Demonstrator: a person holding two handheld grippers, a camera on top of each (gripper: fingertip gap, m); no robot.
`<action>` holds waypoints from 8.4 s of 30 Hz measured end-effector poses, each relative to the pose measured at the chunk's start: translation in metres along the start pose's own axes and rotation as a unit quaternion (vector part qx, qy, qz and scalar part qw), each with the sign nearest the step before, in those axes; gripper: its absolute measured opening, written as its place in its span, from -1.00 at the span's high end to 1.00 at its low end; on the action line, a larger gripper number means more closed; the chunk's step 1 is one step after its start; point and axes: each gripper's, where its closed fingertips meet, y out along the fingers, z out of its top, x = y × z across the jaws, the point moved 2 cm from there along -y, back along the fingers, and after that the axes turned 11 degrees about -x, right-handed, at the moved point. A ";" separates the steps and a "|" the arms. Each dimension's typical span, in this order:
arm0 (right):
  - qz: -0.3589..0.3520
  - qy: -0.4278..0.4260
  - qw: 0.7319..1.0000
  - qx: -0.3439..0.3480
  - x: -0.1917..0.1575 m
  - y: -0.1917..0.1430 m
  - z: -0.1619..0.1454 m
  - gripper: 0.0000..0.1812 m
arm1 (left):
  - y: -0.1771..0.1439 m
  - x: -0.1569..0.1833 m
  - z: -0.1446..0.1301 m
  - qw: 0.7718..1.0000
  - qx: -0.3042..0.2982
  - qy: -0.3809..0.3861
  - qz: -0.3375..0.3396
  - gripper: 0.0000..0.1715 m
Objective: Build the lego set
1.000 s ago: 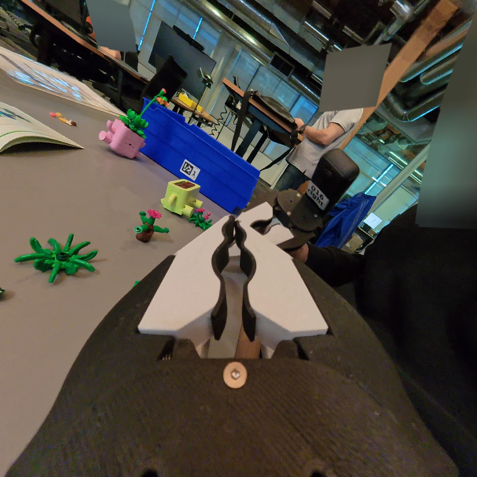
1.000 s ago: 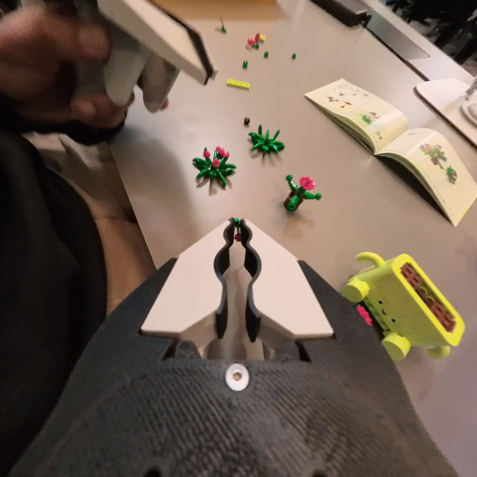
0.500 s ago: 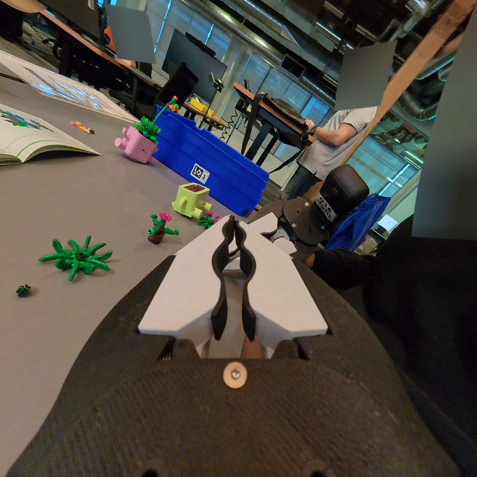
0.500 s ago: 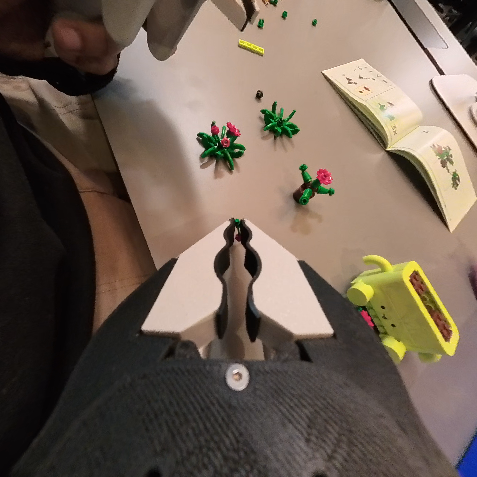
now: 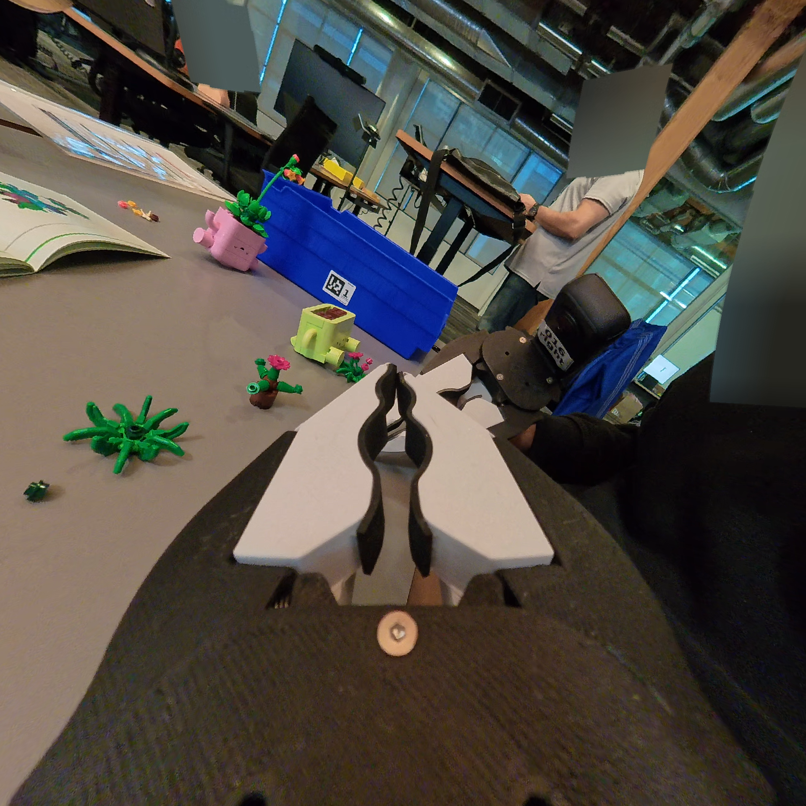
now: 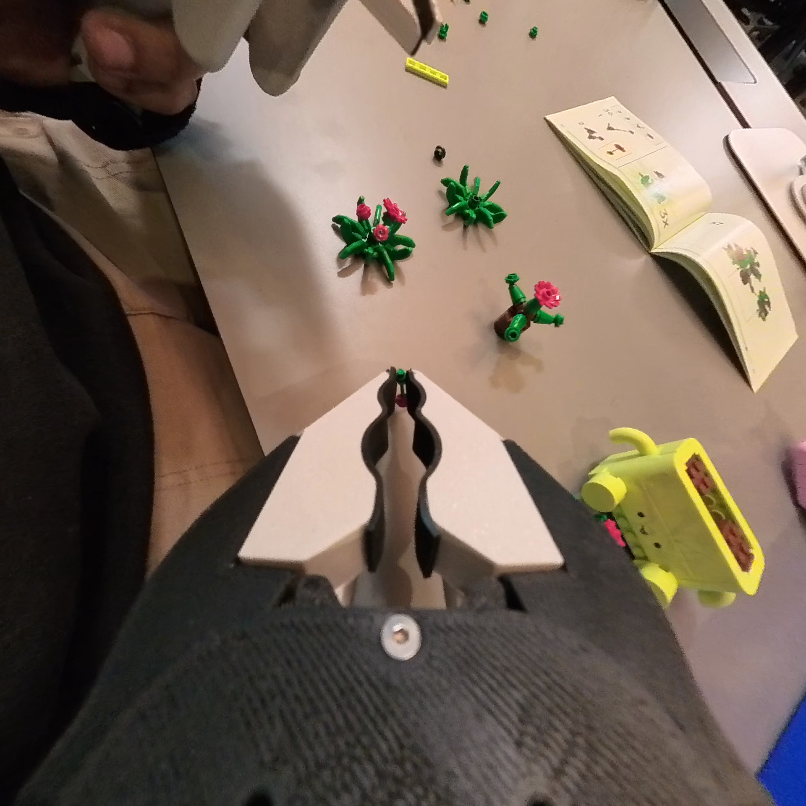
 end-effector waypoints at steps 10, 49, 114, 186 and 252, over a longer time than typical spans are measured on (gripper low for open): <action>0.000 -0.012 1.000 -0.010 0.000 0.000 0.001 0.98 | 0.000 0.001 0.000 1.000 -0.002 0.005 0.002 1.00; -0.002 -0.069 0.996 -0.064 -0.001 0.001 0.001 0.98 | -0.002 0.001 0.000 1.000 -0.003 0.005 -0.004 1.00; -0.287 -0.401 0.863 0.112 -0.011 -0.026 0.081 0.97 | -0.002 0.003 -0.006 0.965 0.007 -0.186 -0.184 0.96; 0.269 0.183 0.899 0.293 0.007 -0.040 0.101 0.94 | -0.011 0.022 0.010 0.981 0.035 -0.084 -0.173 1.00; 0.253 0.180 0.878 0.365 0.006 -0.045 0.131 1.00 | -0.028 0.021 0.024 0.995 0.076 0.024 -0.057 0.90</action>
